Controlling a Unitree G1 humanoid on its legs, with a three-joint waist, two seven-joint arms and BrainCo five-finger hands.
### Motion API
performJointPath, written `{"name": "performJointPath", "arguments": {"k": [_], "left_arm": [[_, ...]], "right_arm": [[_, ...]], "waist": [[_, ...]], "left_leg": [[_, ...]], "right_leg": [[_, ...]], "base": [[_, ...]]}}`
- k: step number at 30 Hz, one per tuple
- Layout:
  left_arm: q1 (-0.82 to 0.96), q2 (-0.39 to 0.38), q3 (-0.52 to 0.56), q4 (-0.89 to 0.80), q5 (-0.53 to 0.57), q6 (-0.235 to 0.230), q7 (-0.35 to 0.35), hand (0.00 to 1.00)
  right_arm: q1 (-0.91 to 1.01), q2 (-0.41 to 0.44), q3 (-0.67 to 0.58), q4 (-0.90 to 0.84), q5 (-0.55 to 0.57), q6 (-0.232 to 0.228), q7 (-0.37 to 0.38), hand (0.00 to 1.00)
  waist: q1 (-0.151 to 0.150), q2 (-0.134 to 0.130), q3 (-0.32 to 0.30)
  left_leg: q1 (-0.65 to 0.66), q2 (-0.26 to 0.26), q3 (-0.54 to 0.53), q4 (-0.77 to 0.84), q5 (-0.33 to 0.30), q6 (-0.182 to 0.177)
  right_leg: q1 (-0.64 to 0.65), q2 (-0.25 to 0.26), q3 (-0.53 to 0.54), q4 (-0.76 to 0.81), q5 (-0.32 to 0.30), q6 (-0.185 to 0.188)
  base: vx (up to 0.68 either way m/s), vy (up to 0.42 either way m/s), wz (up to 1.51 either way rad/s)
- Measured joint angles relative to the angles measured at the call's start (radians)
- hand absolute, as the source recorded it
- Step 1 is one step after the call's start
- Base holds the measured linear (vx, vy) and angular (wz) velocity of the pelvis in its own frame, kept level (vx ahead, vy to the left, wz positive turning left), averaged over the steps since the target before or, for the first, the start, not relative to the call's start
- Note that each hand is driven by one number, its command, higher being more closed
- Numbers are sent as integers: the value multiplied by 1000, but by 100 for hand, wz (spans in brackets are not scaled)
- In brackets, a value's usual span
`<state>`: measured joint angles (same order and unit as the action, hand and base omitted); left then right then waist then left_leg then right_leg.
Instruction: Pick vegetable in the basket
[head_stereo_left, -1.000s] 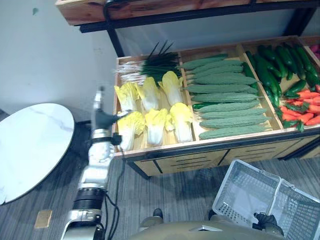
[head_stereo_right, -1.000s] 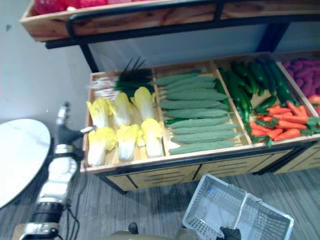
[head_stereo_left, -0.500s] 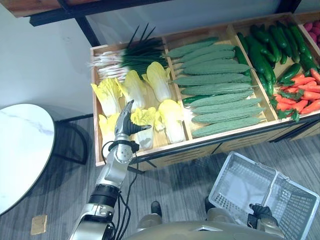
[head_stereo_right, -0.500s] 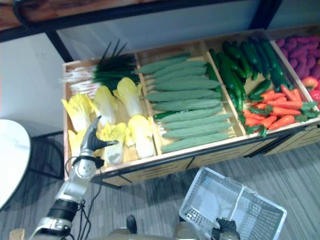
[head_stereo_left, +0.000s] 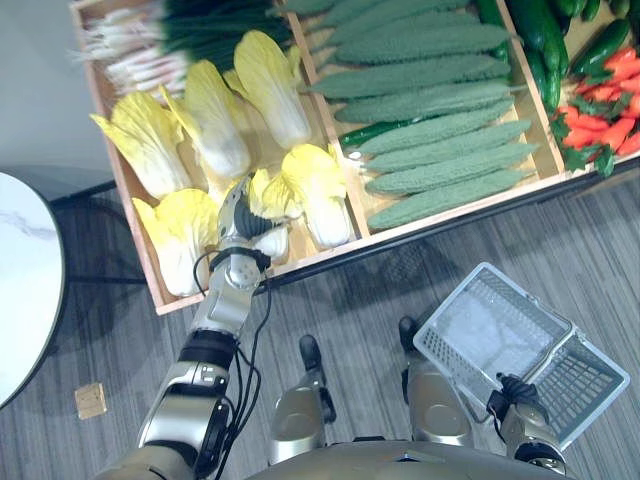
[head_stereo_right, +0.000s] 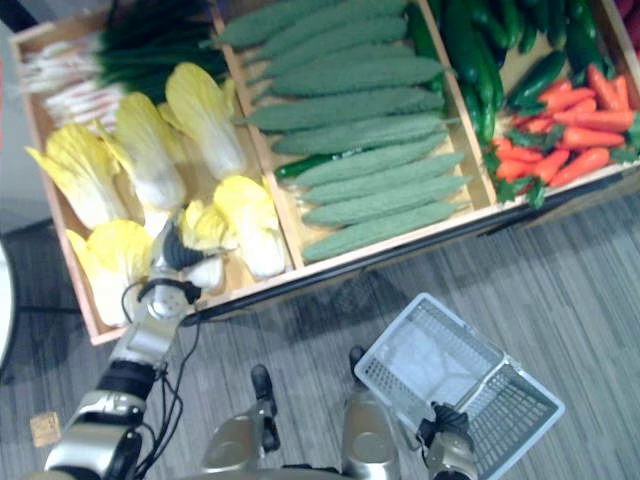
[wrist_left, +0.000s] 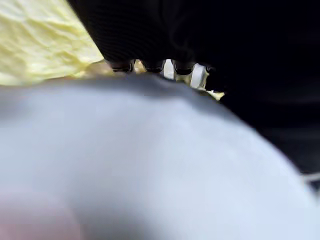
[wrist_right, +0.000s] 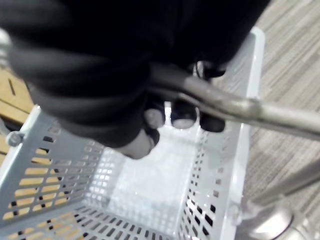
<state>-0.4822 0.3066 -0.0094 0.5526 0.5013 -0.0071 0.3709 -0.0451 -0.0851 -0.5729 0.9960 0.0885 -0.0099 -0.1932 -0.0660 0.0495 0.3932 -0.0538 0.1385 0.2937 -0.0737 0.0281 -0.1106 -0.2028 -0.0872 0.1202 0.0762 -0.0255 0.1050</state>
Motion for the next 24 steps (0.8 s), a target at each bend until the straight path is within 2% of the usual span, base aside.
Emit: {"name": "performJointPath", "arguments": {"k": [2,8,11,13,18,21,22,24], "left_arm": [[-39,7,0,59,0,-3,-2,100],[-69,7,11,99,-11,0,-21,100],[-59,-2,11,93,-42,2,-40,100],[-35,-9,7,61,-60,17,-63,100],[65,-20,-1,-121,-87,45,-100,100],[134,-22,-2,-289,-88,47,-101,100],[149,-24,-6,-351,-88,46,-98,100],[154,-29,-6,-465,-84,38,-75,100]], "right_arm": [[0,0,2,0,8,0,-4,100],[0,0,7,0,8,-7,-6,100],[0,3,6,0,8,2,-6,100],[1,5,8,0,7,5,-6,100],[3,6,27,0,6,28,-1,100],[32,6,27,0,6,37,8,100],[54,6,28,0,6,37,14,100],[85,9,28,4,6,36,17,100]], "waist": [[-1,1,0],[-8,1,0],[-29,4,-2],[-32,3,-5],[-25,-10,-34],[-11,-15,-91],[3,-16,-124],[6,-23,-151]], "left_leg": [[0,2,2,4,-2,0],[1,-2,12,4,-4,3],[23,-7,-21,-2,0,5],[57,-9,-33,-17,1,5],[91,-7,-58,-24,1,5],[118,-6,-60,-24,1,5],[119,-6,-60,-24,1,5],[121,-14,-82,-24,-2,3]], "right_leg": [[0,1,0,0,2,0],[5,-6,-1,-18,12,12],[51,-16,-37,-34,17,8],[95,-19,-53,-48,16,9],[150,-21,-97,-61,14,12],[183,-21,-117,-58,14,12],[184,-21,-121,-56,11,11],[197,-30,-133,-43,-17,10]], "base": [[-39,-12,-3],[-31,-5,-3],[49,4,27],[87,13,24],[63,2,18],[42,-3,12],[24,2,16],[4,7,30]]}}
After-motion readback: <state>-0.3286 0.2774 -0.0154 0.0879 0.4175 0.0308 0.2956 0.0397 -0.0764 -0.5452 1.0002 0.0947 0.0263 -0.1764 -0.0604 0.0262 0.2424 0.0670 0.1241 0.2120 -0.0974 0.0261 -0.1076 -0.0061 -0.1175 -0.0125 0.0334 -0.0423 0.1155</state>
